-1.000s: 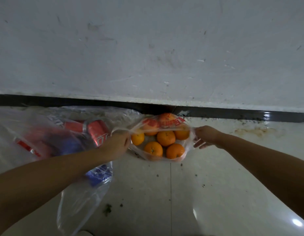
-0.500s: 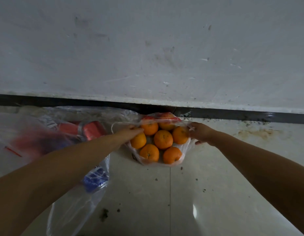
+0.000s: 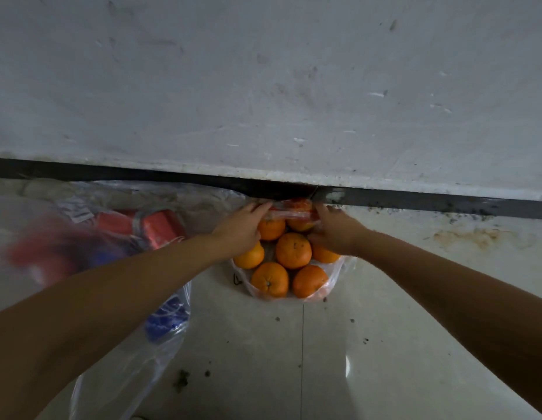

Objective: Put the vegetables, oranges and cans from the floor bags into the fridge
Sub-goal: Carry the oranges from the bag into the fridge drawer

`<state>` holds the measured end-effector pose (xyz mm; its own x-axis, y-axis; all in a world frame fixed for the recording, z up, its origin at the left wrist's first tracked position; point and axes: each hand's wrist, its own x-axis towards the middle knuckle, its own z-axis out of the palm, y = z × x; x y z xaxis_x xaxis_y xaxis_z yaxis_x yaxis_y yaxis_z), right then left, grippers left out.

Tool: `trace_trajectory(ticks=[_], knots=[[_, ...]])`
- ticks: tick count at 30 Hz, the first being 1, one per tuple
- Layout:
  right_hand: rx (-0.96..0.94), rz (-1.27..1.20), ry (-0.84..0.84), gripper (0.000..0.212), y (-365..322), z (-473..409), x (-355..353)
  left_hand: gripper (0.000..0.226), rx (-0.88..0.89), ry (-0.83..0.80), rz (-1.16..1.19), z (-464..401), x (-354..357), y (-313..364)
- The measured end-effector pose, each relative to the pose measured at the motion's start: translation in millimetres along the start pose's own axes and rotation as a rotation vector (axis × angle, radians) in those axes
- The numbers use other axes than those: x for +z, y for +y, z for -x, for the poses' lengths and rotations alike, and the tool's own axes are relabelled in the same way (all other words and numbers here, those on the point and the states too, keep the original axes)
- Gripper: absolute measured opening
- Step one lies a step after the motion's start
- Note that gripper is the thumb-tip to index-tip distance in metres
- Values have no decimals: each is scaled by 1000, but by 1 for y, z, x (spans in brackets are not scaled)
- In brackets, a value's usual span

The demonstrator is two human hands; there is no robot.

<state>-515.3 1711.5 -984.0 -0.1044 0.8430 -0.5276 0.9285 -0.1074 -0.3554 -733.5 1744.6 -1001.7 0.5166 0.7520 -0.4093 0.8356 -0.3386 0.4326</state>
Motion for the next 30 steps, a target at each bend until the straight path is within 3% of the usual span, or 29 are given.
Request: trace_trajectory(ticks=[2,7,9,13,16,18,20,22,24,26,30], knots=[[6,-9,-2,64,-1,-1,7,71,-75,-24,138,-8,-1,7],[92,-198,114,35,13,-11,4,45,-122,-64,354,-18,-3,-4],[108,-183,108,30,14,-19,2,34,-165,-72,354,-16,2,-13],[218,-9,-131,27,15,-29,11,26,-305,-81,196,-4,17,-18],[317,10,-79,24,15,-27,22,26,-288,-2,37,8,21,-17],[285,80,65,27,12,-20,13,43,-207,19,-63,14,17,-16],[155,76,181,35,9,-10,2,44,-52,129,-140,19,8,-10],[-53,92,206,38,-1,6,-4,38,180,222,-217,25,4,-3],[-236,206,150,42,-14,22,1,41,311,133,-307,30,9,9],[-314,331,80,47,-20,27,12,50,283,16,-411,29,19,21],[-194,357,-107,65,-20,9,14,66,131,-103,-341,23,25,32]])
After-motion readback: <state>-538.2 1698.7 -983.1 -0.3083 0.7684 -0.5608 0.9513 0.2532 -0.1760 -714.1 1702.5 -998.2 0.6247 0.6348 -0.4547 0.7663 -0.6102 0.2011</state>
